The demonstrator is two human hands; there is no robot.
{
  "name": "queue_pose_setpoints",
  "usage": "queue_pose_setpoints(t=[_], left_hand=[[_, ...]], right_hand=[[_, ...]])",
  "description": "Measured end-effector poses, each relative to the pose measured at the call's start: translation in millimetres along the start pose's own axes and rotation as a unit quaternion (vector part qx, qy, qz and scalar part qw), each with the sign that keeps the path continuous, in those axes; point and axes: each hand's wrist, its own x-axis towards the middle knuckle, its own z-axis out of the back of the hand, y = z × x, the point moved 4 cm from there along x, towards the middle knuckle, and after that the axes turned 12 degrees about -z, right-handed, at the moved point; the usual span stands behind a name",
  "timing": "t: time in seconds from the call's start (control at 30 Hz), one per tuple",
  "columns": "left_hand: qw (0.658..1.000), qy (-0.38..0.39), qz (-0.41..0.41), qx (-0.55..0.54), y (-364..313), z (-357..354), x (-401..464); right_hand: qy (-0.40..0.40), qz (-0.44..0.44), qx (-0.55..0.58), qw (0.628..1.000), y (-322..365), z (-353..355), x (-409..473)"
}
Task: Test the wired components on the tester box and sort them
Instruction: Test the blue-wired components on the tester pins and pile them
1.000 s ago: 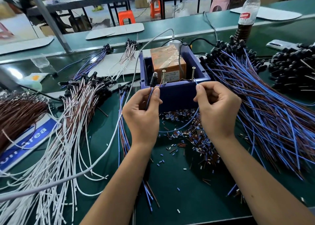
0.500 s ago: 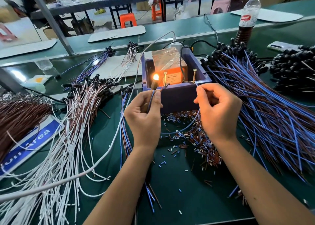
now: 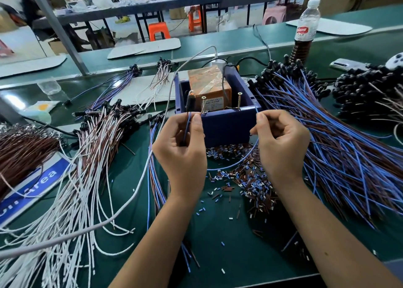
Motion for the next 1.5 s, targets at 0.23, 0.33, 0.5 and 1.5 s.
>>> queue_pose_setpoints(t=[0.23,0.33,0.5,1.5], left_hand=[[0.984,0.174,0.042,-0.004,-34,-87,4],[0.962,0.237,0.136,-0.003,-36,-131,5],[0.895,0.265,0.334,-0.129,-35,-189,0],[0.867,0.278,0.409,0.056,5,-220,-30]], right_hand=[[-0.096,-0.163,0.032,0.981,-21,82,45],[-0.179,-0.194,-0.025,0.964,-18,133,60],[-0.328,-0.041,-0.223,0.917,26,181,64],[0.192,-0.140,-0.572,0.785,-40,102,77]])
